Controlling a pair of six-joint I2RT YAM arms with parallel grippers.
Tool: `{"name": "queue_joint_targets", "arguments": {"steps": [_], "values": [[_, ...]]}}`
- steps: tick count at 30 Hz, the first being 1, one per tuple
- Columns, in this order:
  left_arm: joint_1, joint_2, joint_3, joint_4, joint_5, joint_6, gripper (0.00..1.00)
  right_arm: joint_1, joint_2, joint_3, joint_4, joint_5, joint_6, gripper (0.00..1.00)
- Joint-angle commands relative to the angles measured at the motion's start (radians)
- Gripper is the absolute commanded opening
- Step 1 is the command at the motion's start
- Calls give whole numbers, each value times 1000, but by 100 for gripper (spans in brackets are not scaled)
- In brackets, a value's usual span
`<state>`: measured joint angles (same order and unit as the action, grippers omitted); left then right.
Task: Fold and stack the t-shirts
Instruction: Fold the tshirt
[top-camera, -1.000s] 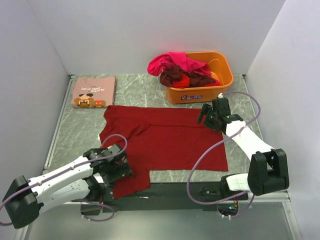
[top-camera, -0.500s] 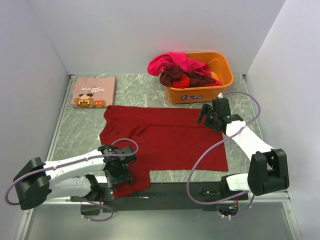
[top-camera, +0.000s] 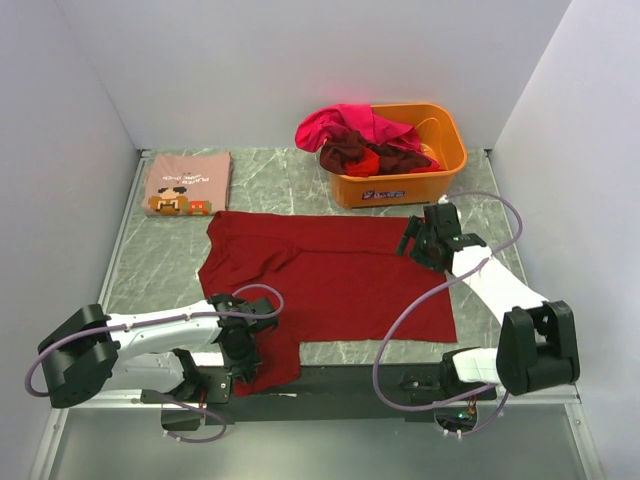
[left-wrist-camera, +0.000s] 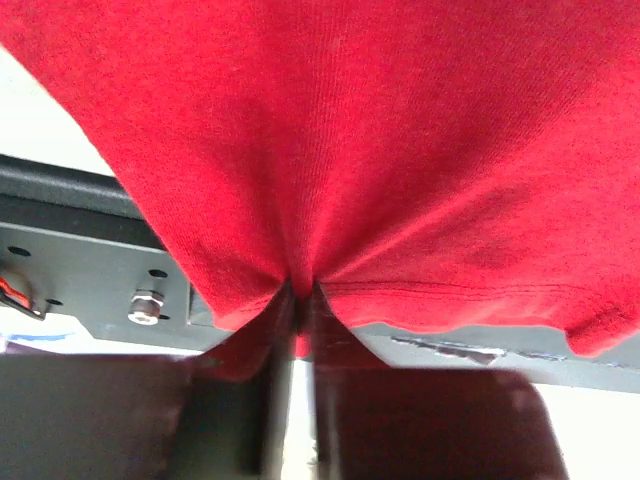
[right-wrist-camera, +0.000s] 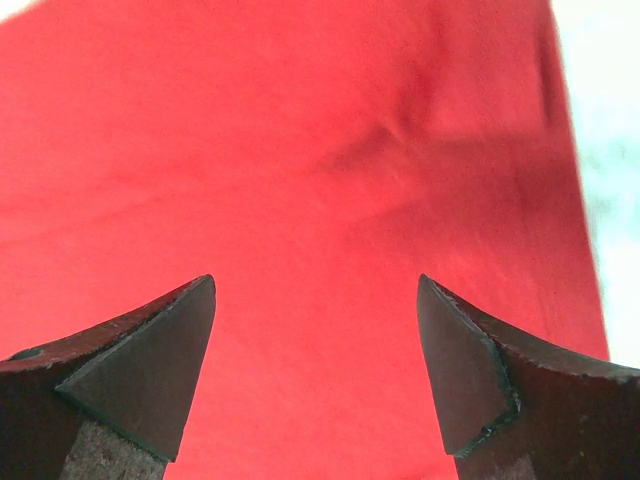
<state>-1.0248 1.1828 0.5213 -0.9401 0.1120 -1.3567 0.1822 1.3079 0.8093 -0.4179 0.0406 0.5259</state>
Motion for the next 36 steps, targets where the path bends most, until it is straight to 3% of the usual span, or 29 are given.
{"name": "queue_joint_targets", "arguments": {"steps": [1, 9, 15, 19, 30, 36], "values": [[-23, 26, -14, 11, -14, 4, 3, -15, -90, -50, -116, 58, 71, 88], [-24, 14, 46, -31, -71, 28, 1, -33, -281, -153, -356, 10, 202, 89], [-24, 18, 85, -29, -97, 53, 1, -39, -361, -232, -453, -103, 282, 88], [-24, -3, 98, -35, -104, 60, 1, -39, -386, -242, -532, -80, 305, 88], [-24, -54, 157, -52, -109, 79, 1, -41, -340, -331, -441, -127, 367, 82], [-24, -74, 235, -74, -153, 100, 1, -39, -303, -343, -372, -54, 373, 80]]}}
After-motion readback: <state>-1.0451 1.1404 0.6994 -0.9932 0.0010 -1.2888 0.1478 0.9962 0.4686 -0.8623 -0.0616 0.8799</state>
